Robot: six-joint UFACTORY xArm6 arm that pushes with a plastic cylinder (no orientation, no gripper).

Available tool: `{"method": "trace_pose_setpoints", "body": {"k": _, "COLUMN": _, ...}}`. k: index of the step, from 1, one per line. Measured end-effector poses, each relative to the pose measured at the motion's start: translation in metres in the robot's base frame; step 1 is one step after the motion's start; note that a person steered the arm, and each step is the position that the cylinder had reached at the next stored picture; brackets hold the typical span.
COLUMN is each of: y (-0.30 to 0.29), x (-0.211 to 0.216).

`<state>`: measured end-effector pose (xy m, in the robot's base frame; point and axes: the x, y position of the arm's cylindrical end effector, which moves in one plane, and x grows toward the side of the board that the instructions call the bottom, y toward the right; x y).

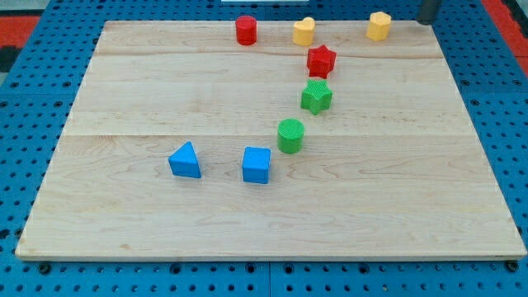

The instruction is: Move the yellow heart in between the red circle and blue trianlge

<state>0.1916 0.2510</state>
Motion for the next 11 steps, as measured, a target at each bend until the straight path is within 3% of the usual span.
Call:
{"method": "trace_pose_setpoints", "body": {"k": 1, "y": -0.111, "x": 0.007}}
{"method": "trace_pose_setpoints", "body": {"k": 2, "y": -0.176, "x": 0.021}}
{"method": "trace_pose_setpoints", "body": {"k": 4, "y": -0.19, "x": 0.027}}
{"method": "trace_pose_setpoints", "body": {"k": 7, "y": -0.33, "x": 0.03}}
{"method": "trace_pose_setpoints", "body": {"k": 8, "y": -0.325, "x": 0.062}}
{"method": "trace_pose_setpoints", "body": {"k": 9, "y": -0.311, "x": 0.047}}
{"method": "trace_pose_setpoints", "body": {"k": 10, "y": -0.297, "x": 0.095}}
{"method": "trace_pose_setpoints", "body": {"k": 11, "y": -0.32, "x": 0.15}}
